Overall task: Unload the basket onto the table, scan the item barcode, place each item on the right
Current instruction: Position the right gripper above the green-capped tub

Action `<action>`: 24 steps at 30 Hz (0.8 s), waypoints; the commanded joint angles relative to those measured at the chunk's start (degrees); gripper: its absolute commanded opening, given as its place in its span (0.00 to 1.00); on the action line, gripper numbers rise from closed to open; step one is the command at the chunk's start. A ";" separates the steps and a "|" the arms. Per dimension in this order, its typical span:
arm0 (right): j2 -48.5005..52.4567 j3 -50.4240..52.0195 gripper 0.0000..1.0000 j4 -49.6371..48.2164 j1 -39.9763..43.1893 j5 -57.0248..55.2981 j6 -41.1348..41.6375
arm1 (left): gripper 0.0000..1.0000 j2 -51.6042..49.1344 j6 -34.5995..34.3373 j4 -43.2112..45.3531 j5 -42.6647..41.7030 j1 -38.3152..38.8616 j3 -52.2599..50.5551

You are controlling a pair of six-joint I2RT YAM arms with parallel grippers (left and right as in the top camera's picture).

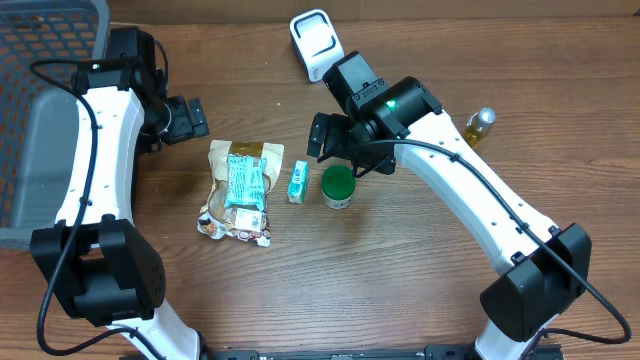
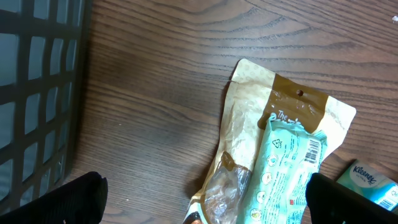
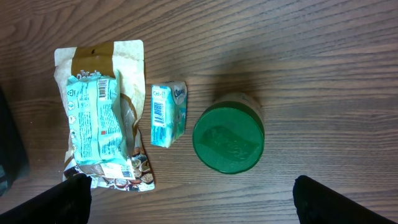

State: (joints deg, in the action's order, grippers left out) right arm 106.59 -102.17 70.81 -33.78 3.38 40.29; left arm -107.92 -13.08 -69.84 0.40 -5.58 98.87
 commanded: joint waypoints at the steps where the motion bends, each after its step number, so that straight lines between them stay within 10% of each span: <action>1: -0.17 0.22 1.00 -0.20 0.13 -0.79 0.22 | 1.00 0.35 0.87 0.04 -0.44 0.37 -0.26; 24: -0.17 0.22 1.00 0.44 0.13 -0.79 0.22 | 0.99 0.35 0.87 0.04 -0.42 0.37 -0.26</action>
